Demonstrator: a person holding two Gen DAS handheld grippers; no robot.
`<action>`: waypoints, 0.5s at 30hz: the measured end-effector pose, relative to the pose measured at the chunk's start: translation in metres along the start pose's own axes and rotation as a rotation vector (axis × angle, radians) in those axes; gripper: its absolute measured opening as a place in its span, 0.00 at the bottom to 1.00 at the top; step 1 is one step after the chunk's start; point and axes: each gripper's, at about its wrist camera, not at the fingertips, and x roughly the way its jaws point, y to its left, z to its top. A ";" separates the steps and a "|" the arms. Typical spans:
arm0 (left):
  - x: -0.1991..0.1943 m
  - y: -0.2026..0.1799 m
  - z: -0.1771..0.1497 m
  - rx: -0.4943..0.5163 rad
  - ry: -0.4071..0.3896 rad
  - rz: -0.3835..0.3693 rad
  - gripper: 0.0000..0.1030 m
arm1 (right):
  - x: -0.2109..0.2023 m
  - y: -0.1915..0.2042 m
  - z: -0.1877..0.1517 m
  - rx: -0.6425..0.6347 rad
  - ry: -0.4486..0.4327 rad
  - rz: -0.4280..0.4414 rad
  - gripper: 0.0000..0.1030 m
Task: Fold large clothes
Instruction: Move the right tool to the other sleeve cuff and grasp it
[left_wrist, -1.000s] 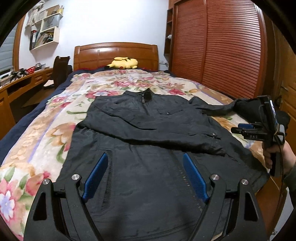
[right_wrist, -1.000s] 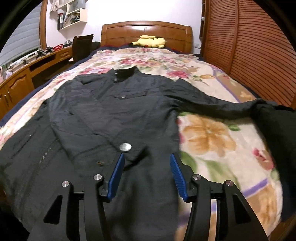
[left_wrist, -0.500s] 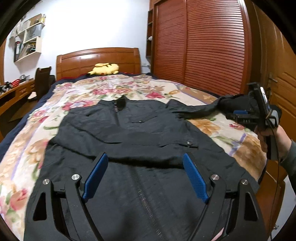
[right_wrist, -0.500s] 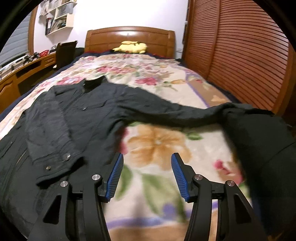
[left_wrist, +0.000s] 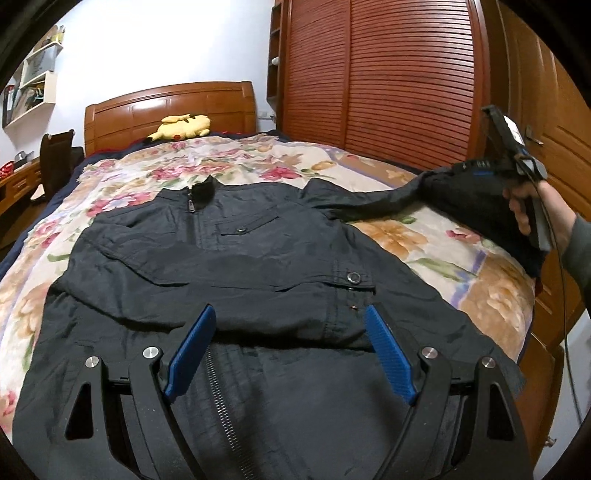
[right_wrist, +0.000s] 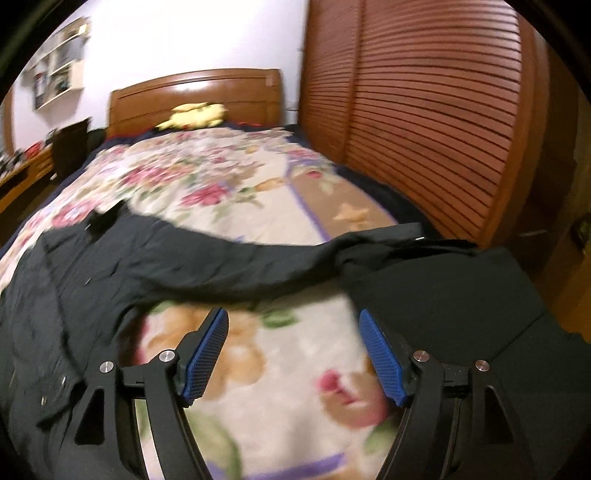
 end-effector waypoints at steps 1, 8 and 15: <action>0.001 -0.001 0.000 0.001 -0.003 -0.003 0.81 | 0.004 -0.003 0.006 0.019 0.002 -0.008 0.73; 0.012 -0.006 0.002 0.018 0.014 -0.034 0.81 | 0.030 -0.022 0.028 0.122 0.028 -0.049 0.73; 0.021 -0.009 0.001 0.034 0.028 -0.056 0.81 | 0.063 -0.028 0.038 0.168 0.077 -0.046 0.63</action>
